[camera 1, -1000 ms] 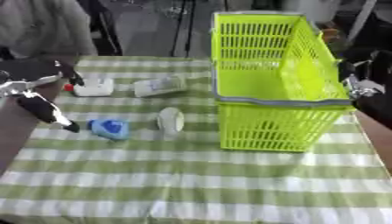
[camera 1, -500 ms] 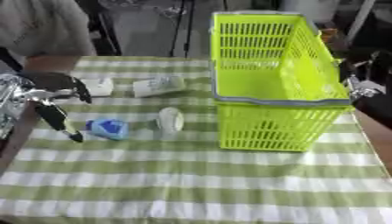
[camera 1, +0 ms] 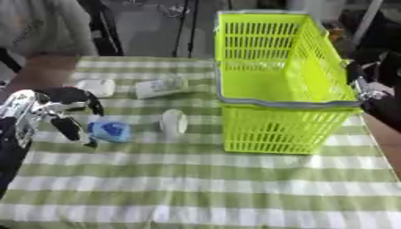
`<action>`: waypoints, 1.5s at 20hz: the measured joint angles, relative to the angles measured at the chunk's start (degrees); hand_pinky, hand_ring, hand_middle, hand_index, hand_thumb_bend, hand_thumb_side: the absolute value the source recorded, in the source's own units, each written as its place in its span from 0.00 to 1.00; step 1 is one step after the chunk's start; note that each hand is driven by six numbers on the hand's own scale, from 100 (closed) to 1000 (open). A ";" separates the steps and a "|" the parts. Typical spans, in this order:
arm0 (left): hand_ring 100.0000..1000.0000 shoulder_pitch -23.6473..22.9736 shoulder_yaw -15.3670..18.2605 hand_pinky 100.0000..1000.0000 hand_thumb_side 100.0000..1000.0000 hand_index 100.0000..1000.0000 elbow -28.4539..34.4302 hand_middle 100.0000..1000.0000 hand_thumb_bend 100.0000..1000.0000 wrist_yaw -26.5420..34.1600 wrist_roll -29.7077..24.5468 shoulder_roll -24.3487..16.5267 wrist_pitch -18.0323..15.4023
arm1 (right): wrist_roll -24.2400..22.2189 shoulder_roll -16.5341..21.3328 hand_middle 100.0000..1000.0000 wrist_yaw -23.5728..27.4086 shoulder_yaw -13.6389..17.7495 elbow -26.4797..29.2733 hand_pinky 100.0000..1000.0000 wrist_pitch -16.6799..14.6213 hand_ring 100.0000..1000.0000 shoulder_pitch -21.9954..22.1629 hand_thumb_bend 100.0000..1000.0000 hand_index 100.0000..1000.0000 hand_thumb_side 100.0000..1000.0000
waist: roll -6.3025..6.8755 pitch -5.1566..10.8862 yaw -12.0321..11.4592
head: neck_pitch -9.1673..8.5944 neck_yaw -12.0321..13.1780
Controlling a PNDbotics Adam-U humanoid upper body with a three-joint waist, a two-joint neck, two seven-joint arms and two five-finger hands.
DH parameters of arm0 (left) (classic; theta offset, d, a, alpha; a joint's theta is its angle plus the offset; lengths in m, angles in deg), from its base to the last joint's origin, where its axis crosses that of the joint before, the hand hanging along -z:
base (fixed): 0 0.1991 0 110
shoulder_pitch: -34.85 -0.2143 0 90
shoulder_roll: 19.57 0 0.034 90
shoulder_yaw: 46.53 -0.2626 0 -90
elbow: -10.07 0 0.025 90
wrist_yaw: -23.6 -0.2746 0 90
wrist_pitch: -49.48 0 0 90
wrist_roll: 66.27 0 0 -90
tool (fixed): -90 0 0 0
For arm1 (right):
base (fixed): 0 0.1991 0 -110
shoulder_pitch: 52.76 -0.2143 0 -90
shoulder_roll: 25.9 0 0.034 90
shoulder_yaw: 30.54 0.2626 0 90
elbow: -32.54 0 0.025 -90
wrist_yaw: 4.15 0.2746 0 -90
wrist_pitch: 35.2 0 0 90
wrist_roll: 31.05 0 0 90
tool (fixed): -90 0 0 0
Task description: Pick up objects on the table and place them in the box.
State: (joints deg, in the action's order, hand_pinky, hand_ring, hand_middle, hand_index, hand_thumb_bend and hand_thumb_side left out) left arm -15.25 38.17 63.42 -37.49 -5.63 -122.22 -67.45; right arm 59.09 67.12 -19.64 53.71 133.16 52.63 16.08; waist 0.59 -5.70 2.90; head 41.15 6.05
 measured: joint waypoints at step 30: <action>0.66 2.60 1.55 0.76 0.17 0.64 -4.11 0.39 0.60 1.17 -1.91 1.96 2.62 | -0.75 0.00 0.58 0.26 -0.66 0.03 0.51 -0.23 0.50 -1.98 0.11 0.76 0.50 | 0.60 -2.81 2.84 | -1.59 0.55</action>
State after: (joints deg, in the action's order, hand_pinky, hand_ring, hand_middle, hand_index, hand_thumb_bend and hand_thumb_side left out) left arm -12.65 39.72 59.30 -36.32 -7.53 -120.26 -64.84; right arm 58.33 67.12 -19.38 53.05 133.20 52.40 14.10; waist 1.19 -8.51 5.74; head 39.56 6.60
